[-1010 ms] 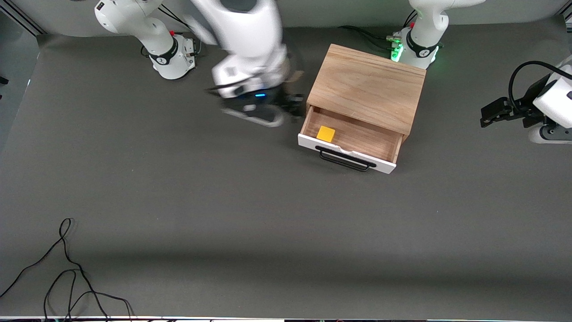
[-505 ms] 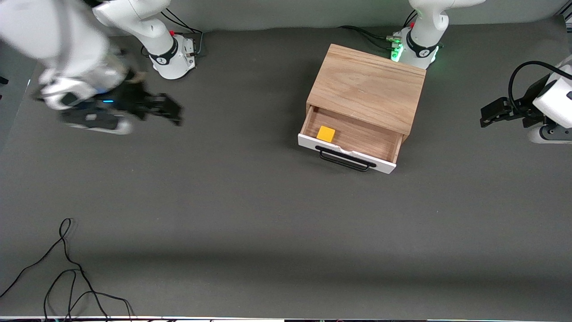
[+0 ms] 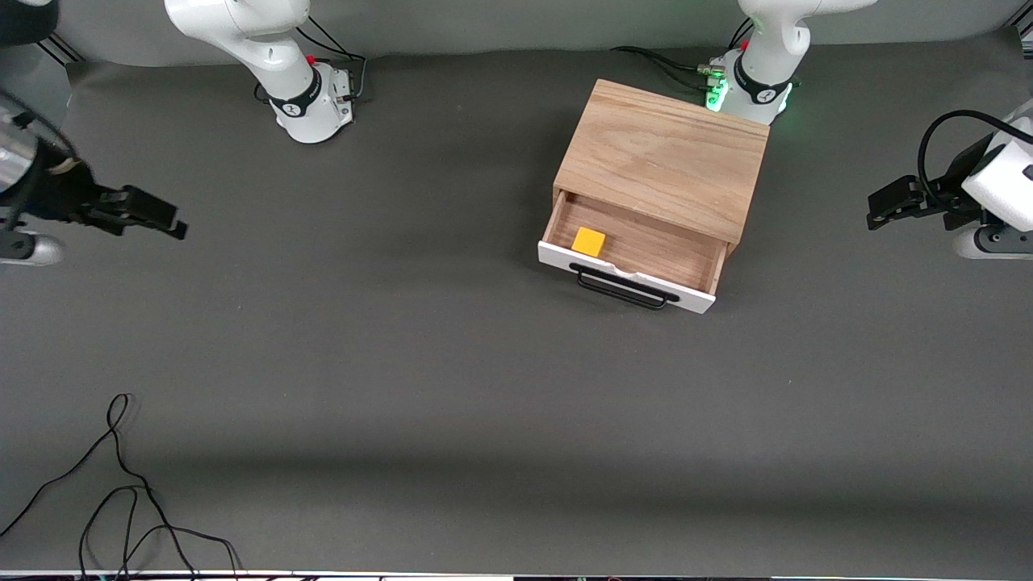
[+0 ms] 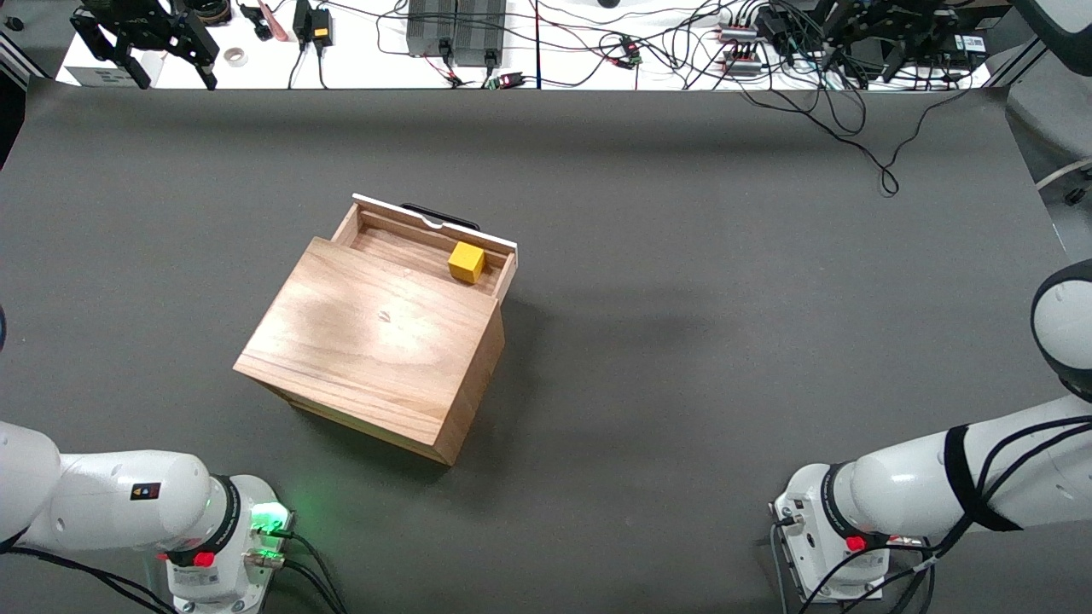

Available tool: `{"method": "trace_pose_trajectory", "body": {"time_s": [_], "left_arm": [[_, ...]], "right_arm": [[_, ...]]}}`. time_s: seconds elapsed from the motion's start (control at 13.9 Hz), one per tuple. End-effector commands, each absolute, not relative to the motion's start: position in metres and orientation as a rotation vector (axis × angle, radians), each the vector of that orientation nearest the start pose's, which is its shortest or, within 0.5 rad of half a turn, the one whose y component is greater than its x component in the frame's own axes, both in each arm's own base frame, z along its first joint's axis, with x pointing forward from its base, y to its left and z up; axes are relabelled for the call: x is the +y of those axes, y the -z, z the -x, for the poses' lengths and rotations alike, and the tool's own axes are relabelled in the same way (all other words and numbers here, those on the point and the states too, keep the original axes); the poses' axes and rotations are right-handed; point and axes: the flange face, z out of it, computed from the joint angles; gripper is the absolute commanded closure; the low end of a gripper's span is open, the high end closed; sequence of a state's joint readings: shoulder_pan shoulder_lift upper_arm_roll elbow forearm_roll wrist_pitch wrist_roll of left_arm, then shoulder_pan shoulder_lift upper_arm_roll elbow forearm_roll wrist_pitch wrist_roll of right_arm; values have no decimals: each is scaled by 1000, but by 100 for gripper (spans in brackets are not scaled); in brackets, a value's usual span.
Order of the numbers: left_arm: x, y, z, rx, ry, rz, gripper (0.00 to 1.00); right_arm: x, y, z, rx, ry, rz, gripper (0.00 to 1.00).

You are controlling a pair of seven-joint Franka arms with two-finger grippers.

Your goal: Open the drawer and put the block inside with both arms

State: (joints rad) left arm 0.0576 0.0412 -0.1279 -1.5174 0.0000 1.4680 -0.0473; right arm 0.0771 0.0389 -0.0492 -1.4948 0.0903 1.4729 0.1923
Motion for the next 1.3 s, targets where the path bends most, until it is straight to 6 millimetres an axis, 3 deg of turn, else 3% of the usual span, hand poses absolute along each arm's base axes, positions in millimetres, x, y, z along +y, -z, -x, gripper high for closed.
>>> {"method": "trace_pose_trajectory", "body": {"time_s": [0.0, 0.29, 0.58, 0.79, 1.08, 1.23], "left_arm": [[-40, -622, -550, 17, -127, 3135, 0], [-40, -622, -549, 17, -129, 3134, 0], [-40, -616, -540, 14, -103, 3131, 0], [-41, -607, -520, 15, -55, 3124, 0], [-41, -606, -520, 13, -50, 3124, 0], [-42, -607, -520, 15, -48, 3128, 0]], "right_arm": [[13, -629, -554, 188, -97, 3108, 0], [-24, -623, -558, 222, -103, 3107, 0], [-29, -622, -558, 234, -107, 3107, 0], [-29, -620, -558, 234, -119, 3107, 0], [-28, -620, -557, 232, -122, 3109, 0], [-34, -619, -557, 139, -123, 3148, 0]]}}
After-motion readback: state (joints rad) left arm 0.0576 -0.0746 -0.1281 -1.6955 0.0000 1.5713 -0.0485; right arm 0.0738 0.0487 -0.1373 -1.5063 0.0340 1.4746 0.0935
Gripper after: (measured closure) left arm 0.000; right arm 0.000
